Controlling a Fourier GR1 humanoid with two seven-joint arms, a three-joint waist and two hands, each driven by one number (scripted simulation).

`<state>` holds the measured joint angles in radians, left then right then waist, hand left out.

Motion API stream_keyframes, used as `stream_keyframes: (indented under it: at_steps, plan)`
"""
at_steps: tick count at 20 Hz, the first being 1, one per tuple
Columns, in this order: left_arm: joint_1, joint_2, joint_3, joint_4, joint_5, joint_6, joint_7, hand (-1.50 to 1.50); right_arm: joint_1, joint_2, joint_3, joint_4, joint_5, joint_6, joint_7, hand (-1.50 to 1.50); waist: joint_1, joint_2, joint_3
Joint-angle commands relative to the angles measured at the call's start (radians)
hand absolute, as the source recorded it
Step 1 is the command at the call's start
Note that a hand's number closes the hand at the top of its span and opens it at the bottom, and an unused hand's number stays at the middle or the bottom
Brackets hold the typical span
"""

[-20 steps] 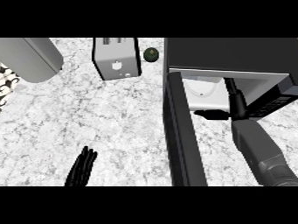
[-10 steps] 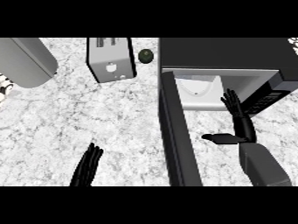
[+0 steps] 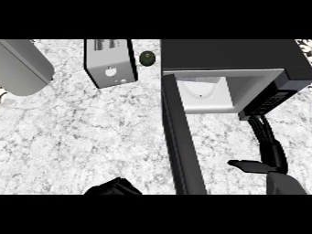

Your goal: Pick up the milk, place it into the microwave and close the microwave

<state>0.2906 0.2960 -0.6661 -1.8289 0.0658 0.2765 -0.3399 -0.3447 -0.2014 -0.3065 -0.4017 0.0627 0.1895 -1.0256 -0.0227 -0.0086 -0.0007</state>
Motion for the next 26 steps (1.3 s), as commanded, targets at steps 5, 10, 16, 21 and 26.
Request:
stream_keyframes:
  at_steps: [5,10,16,21,26]
  plan:
    - [-0.117,-0.002,-0.082,0.096,-0.161,-0.003,0.135,1.50,0.177,-0.057,0.024,-0.228,-0.082,0.218,-0.025,-1.50,-0.015,-0.001,-0.001]
    - [-0.191,-0.016,-0.141,0.207,-0.212,-0.073,0.143,1.50,0.311,-0.060,0.053,-0.411,-0.137,0.245,0.018,-1.50,-0.024,0.000,-0.003]
    - [-0.284,-0.208,-0.201,0.388,-0.243,-0.071,0.161,1.50,0.460,-0.120,0.052,-0.687,-0.262,0.308,0.149,-1.50,-0.018,0.004,-0.003]
    - [-0.433,-0.292,-0.275,0.509,-0.218,0.004,0.209,1.50,0.584,-0.125,0.052,-0.838,-0.342,0.330,0.167,-1.50,-0.018,0.008,-0.001]
    - [-0.561,-0.295,-0.398,0.600,-0.097,0.132,0.207,1.50,0.637,-0.155,0.076,-1.004,-0.410,0.350,0.275,-1.50,-0.035,0.011,-0.002]
